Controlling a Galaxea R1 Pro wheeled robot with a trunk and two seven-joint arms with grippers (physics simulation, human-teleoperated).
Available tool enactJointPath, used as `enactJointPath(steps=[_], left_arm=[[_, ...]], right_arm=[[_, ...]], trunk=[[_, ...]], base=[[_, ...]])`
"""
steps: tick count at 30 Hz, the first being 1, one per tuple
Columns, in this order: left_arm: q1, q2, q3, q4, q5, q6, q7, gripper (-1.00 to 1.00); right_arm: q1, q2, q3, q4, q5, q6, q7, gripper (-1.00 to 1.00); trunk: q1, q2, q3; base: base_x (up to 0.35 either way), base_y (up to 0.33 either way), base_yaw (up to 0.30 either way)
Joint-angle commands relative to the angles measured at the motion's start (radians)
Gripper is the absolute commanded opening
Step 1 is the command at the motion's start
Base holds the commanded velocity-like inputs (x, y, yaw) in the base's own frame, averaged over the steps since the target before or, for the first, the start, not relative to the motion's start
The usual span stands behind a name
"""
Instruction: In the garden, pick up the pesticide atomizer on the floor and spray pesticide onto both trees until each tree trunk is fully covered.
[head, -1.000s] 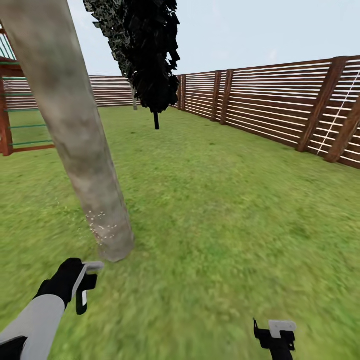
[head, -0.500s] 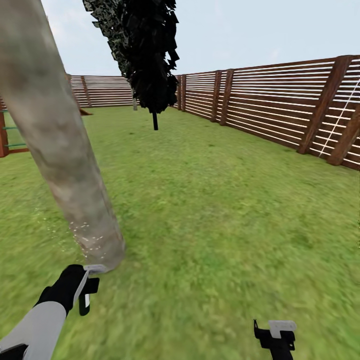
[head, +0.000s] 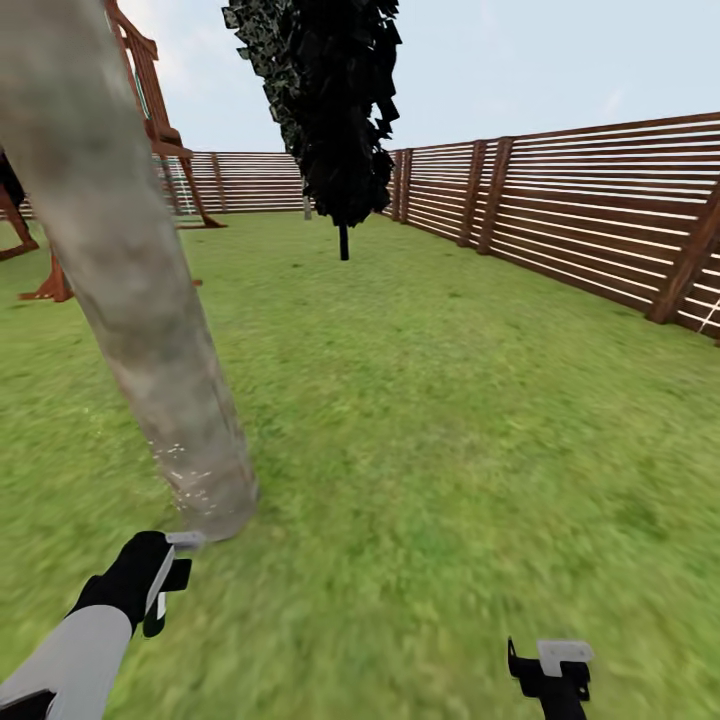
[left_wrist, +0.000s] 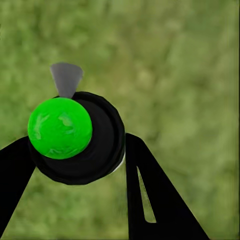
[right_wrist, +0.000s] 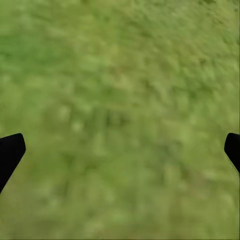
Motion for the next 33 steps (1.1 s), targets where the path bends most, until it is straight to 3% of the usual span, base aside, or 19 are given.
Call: enactJointPath(steps=[1, 16, 33], left_arm=[[-0.001, 0.0, 0.005, -0.001, 0.0, 0.004, 0.001, -1.0], [-0.001, 0.0, 0.007, -0.015, 0.006, 0.003, 0.003, -1.0], [-0.001, 0.0, 0.009, -0.016, 0.028, 0.003, 0.003, -1.0]], right_arm=[[0.0, 0.0, -0.005, 0.001, 0.011, -0.002, -0.005, 1.0], [0.0, 0.001, -0.005, 0.001, 0.011, -0.002, -0.005, 1.0], [0.0, 0.003, -0.005, 0.002, 0.011, -0.002, -0.004, 1.0]], trunk=[[0.0, 0.0, -0.001], [0.0, 0.0, -0.001], [0.0, 0.0, -0.001]], base=[[0.232, -0.202, 0.048], [0.079, -0.251, 0.012], [0.028, -0.274, 0.222]])
